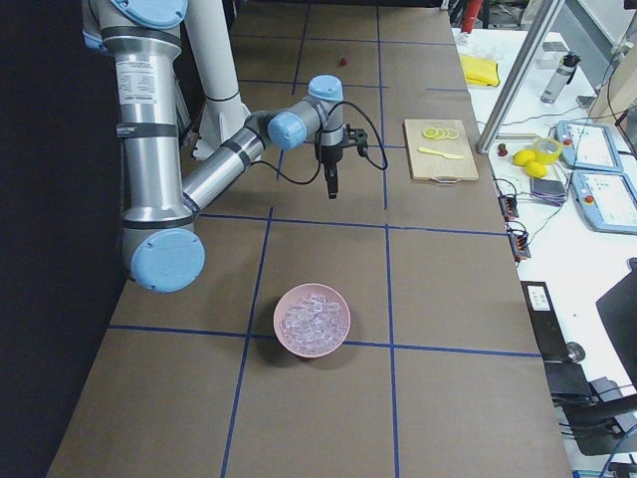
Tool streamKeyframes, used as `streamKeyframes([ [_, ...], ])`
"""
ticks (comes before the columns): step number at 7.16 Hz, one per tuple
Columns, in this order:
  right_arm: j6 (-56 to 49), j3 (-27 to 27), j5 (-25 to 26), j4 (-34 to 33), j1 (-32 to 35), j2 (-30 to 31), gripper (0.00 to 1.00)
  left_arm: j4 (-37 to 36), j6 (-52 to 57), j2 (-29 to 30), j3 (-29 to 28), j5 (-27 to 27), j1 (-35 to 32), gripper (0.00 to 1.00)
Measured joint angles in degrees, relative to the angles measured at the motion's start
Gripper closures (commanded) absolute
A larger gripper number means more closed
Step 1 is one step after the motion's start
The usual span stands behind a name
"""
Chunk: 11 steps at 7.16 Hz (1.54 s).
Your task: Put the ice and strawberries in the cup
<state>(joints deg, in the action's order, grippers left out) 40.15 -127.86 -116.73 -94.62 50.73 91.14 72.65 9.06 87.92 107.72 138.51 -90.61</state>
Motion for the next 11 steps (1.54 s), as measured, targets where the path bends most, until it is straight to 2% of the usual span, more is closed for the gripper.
streamKeyframes([
  [2, -9.3, 1.7, -4.1, 6.7, 6.9, 8.2, 0.02, 0.0, 0.0, -0.5, 0.4, 0.0, 0.0, 0.00],
  [4, -21.5, 4.8, -5.9, 7.9, 13.7, 12.7, 0.02, -0.1, -0.1, -0.5, 0.4, 0.1, 0.0, 0.00],
  [8, -40.6, 14.1, -6.6, 8.1, 22.7, 14.6, 0.02, -0.2, -0.9, -0.6, 1.6, 1.0, 0.0, 0.00],
  [11, -46.9, 20.2, -10.3, 11.4, 25.4, 15.0, 0.02, -0.2, -2.1, -0.6, 2.3, 1.0, 0.0, 0.00],
])
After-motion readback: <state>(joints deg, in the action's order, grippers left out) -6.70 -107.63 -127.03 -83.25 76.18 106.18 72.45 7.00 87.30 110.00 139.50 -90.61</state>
